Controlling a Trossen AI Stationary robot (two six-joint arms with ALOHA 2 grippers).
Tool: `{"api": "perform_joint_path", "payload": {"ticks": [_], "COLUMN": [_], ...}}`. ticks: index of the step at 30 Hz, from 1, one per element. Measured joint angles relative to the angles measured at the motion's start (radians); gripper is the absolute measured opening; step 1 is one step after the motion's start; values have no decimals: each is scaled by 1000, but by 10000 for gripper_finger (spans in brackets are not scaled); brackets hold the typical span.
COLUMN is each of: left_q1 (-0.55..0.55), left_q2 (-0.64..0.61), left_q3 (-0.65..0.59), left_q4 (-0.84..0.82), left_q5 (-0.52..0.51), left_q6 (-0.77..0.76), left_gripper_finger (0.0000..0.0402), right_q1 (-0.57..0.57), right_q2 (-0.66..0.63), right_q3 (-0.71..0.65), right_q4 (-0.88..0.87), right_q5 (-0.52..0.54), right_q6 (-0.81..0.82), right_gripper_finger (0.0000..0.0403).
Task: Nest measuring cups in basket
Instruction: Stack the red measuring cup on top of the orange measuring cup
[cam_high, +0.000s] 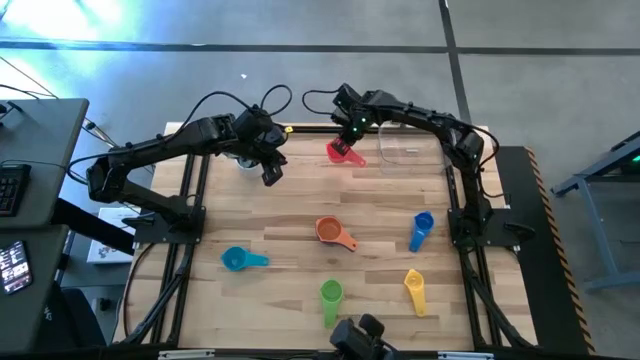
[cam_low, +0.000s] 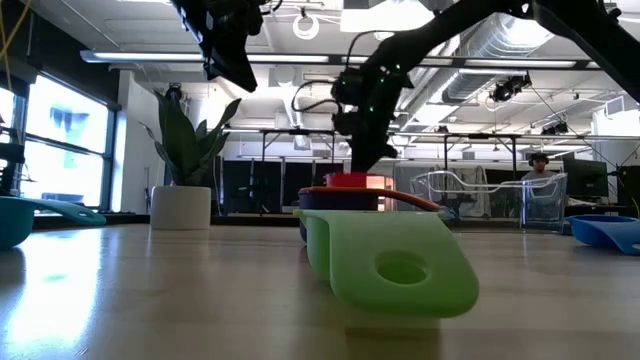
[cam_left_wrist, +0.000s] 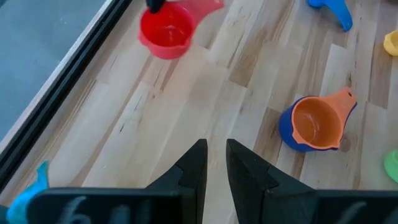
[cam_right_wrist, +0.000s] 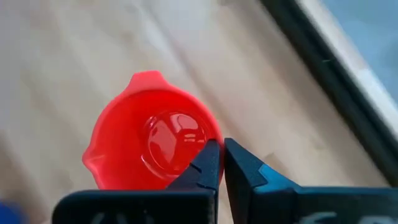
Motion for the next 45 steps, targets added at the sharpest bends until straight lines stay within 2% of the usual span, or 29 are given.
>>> {"api": "perform_joint_path", "payload": {"ticks": [8, 17, 23, 30, 34, 38, 45], "left_q1": [0, 0, -2, -2, -2, -2, -2], "left_q2": [-55, -84, -84, -84, -84, -84, -84], "left_q3": [1, 1, 1, 1, 1, 0, 0], "left_q4": [0, -2, -3, 0, 0, 1, 1], "left_q5": [0, 0, 0, 0, 0, 0, 0], "left_q6": [29, 47, 61, 80, 81, 81, 78], "left_gripper_finger": [49, 49, 49, 49, 49, 49, 49], "right_q1": [87, 168, 213, 268, 293, 329, 414], "right_q2": [-19, -158, -282, -488, -577, -628, -628], "right_q3": [106, 39, -95, -372, -482, -537, -549], "right_q4": [-137, -154, -120, 73, 137, 146, 157], "right_q5": [-13, -25, -7, -5, 1, 21, 40], "right_q6": [20, 86, 177, 364, 455, 512, 542], "right_gripper_finger": [1, 0, 0, 0, 0, 0, 0]}}
